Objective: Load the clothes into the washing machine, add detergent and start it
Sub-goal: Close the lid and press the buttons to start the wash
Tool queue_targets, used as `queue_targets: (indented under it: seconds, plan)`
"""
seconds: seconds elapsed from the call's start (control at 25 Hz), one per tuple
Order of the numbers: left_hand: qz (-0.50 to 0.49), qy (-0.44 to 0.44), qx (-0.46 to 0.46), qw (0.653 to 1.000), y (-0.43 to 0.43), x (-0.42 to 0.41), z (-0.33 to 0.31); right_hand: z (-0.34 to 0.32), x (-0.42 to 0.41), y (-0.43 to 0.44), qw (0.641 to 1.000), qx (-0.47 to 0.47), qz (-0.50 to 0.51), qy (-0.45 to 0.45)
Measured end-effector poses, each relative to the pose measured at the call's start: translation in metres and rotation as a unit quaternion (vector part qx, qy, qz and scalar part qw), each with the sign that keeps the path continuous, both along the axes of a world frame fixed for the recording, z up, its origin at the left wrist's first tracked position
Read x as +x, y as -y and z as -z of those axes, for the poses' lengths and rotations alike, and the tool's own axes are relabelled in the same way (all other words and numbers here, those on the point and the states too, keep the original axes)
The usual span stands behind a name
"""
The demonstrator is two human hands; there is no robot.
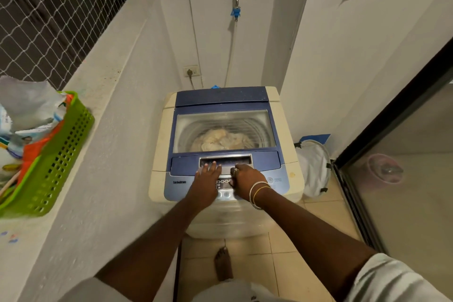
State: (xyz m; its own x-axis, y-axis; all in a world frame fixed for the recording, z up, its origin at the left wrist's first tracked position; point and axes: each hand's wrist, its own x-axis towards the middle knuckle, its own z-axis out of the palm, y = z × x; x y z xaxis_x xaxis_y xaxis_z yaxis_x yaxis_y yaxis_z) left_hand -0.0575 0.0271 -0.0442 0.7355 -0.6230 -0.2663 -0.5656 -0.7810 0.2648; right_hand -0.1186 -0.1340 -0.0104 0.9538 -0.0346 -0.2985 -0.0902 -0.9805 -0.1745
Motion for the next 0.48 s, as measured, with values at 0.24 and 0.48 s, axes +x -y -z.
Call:
queue_targets:
  seconds: [0.24, 0.48]
  plan:
    - [-0.037, 0.033, -0.044, 0.998, -0.005, -0.038, -0.015, -0.012, -0.049, 0.009, 0.998, 0.040, 0.045, 0.019]
    - [-0.036, 0.043, -0.062, 0.996, -0.005, -0.104, -0.037, -0.031, -0.099, 0.013, 0.997, 0.045, 0.043, 0.045]
